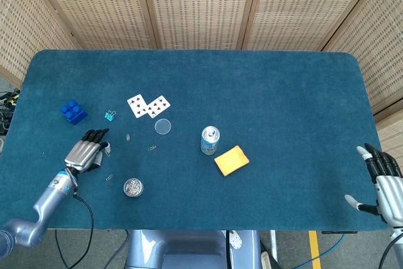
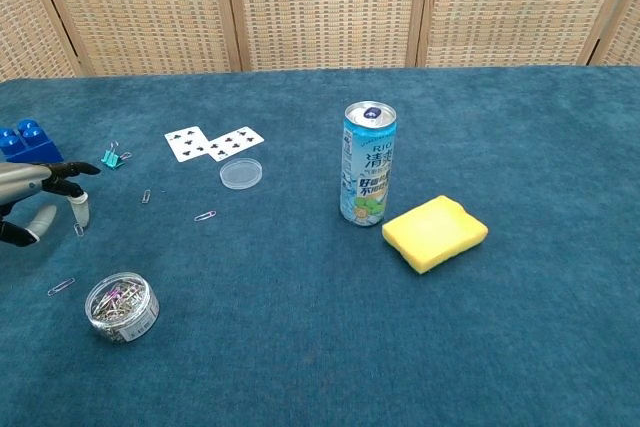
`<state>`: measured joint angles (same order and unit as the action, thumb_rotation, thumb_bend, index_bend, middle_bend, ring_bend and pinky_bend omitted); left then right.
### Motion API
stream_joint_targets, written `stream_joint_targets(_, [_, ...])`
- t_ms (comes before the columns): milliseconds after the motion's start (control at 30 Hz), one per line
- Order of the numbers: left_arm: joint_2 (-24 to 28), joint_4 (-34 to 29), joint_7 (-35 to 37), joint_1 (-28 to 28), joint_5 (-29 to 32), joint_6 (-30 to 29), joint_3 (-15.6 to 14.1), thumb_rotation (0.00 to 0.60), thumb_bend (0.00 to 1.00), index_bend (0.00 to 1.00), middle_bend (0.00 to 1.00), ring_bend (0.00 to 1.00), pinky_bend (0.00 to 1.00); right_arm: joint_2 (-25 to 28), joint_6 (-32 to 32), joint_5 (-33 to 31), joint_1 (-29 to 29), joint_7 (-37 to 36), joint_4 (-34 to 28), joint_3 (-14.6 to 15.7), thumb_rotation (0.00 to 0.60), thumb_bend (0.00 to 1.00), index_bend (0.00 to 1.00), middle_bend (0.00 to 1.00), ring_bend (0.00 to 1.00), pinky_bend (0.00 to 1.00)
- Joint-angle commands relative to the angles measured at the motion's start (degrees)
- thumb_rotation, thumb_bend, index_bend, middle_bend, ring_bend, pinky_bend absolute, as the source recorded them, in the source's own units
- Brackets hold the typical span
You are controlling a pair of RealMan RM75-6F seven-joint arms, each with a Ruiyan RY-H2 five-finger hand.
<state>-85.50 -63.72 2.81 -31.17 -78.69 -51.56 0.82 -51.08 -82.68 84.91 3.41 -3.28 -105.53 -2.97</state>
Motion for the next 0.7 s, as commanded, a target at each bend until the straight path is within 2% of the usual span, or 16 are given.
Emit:
stream_joint_targets(33, [0.55, 0.02, 1.24, 0.31, -0.89, -1.82, 0.44, 0.600, 0.59, 0.38, 0.00, 0.00, 0.00, -0.02, 0.01, -0.03, 0.00, 0.05, -0.02, 0.01, 0.600, 0.00, 0.05, 0.00, 0.00, 0.00])
stream_joint_targets(67, [0.75, 0.14, 1.77, 0.36, -1.19, -2.17, 0.47, 0.600, 0.47, 0.37, 0.00, 0.00, 0.00, -0.02, -0.01, -0.01, -0.01, 0.07, 0.00, 0.02, 0.600, 0.00, 0.05, 0.00, 0.00, 0.00])
stream_joint_targets(133, [1.01, 0.49, 2.27, 0.31, -1.58, -2.39, 0.44, 0.600, 0.37, 0.38, 0.00, 0.00, 0.00, -0.01, -0.01, 0.00, -0.01, 0.00, -0.01, 0.02, 0.600, 0.00, 0.05, 0.00, 0.00, 0.00])
stream_joint_targets(200, [1.06, 1.24, 2.19, 0.20, -2.07, -2.49, 0.24, 0.600, 0.34, 0.41, 0.00, 0.00, 0.00, 0.02, -0.10, 0.04, -0.05, -0.07, 0.00, 0.01, 0.600, 0.00, 0.05, 0.00, 0.00, 0.00])
stream_joint_targets(700, [-2.02, 6.82, 1.58, -1.24, -3.03, -0.38, -0.31, 0.600, 0.37, 0.48, 0.00, 0.00, 0.00, -0.13, 0.12, -0.09, 0.05, 0.17, 0.09, 0.02, 0.600, 0.00, 0.05, 0.00, 0.00, 0.00])
